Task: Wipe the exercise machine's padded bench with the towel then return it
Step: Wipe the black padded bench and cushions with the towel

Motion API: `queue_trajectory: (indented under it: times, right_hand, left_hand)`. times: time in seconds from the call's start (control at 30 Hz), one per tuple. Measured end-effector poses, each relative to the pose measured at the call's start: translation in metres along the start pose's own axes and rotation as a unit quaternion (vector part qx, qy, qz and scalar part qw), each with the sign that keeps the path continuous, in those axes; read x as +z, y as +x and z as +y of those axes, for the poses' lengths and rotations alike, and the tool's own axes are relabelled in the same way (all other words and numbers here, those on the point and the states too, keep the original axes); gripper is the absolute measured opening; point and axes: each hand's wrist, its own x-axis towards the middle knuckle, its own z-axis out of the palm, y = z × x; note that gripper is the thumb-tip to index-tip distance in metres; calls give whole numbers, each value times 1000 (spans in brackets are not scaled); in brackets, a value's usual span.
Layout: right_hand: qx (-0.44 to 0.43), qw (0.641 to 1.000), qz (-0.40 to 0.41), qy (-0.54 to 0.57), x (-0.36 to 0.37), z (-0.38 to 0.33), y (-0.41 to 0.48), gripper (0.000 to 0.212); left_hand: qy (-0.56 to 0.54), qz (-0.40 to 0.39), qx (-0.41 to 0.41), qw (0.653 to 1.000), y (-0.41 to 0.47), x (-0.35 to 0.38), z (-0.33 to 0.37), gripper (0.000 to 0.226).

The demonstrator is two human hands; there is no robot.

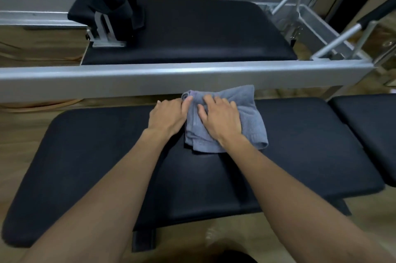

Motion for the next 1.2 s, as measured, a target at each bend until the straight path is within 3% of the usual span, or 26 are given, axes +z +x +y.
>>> queue_trajectory:
  times: [0.4, 0.67, 0.77, 0.9, 1.2]
  right_hand:
    - [16, 1000, -9, 3, -68, 48, -154, 28]
    - [26, 999, 16, 27, -33, 74, -64, 28]
    - [26, 999, 25, 21, -8, 85, 2, 30]
    - [18, 999, -28, 13, 8, 93, 52, 32]
    - [28, 998, -1, 55, -32, 95, -33, 29]
  left_hand:
    - [7, 22, 80, 997, 1, 32, 65, 52]
    - [10, 103, 27, 994, 26, 42, 80, 63]
    - [0, 79, -16, 997, 33, 42, 80, 67]
    - [-27, 19, -24, 999, 23, 39, 78, 65]
    - [10, -11, -36, 999, 19, 29, 87, 68]
